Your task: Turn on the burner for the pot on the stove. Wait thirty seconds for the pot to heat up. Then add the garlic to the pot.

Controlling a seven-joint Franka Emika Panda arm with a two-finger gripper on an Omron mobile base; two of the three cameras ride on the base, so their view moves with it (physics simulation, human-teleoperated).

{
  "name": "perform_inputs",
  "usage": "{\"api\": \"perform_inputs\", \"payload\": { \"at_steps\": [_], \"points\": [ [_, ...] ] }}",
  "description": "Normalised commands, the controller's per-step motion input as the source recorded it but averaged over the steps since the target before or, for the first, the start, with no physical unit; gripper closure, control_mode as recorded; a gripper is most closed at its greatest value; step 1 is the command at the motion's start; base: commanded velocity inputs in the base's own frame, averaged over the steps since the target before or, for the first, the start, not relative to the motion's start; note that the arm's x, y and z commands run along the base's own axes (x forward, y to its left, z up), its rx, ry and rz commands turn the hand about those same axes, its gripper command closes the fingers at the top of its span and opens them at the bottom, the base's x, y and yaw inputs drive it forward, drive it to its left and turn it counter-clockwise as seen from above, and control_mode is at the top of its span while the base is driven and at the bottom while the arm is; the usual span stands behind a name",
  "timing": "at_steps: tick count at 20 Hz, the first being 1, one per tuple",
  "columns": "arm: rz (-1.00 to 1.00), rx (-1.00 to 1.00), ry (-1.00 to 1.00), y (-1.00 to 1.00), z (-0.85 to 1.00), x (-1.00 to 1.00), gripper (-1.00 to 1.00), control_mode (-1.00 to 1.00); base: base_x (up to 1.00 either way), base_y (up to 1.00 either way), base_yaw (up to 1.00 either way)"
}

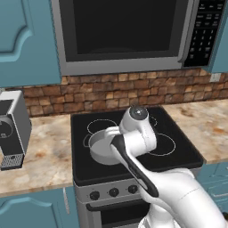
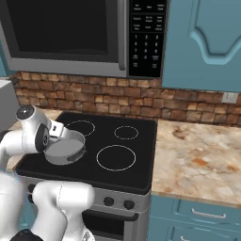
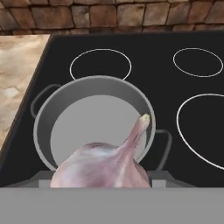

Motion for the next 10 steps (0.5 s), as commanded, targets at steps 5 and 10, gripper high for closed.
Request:
{"api": "perform_inputs", "payload": {
  "at_steps": [5, 10],
  "points": [
    [0.0, 0.01, 0.1, 0.02, -0.37, 0.34, 1.0, -1.0, 0.0, 0.0, 0.0],
    [0.0, 0.0, 0.01, 0.16, -0.38, 0.19, 1.0, -1.0, 0.0, 0.0, 0.0]
  ]
}}
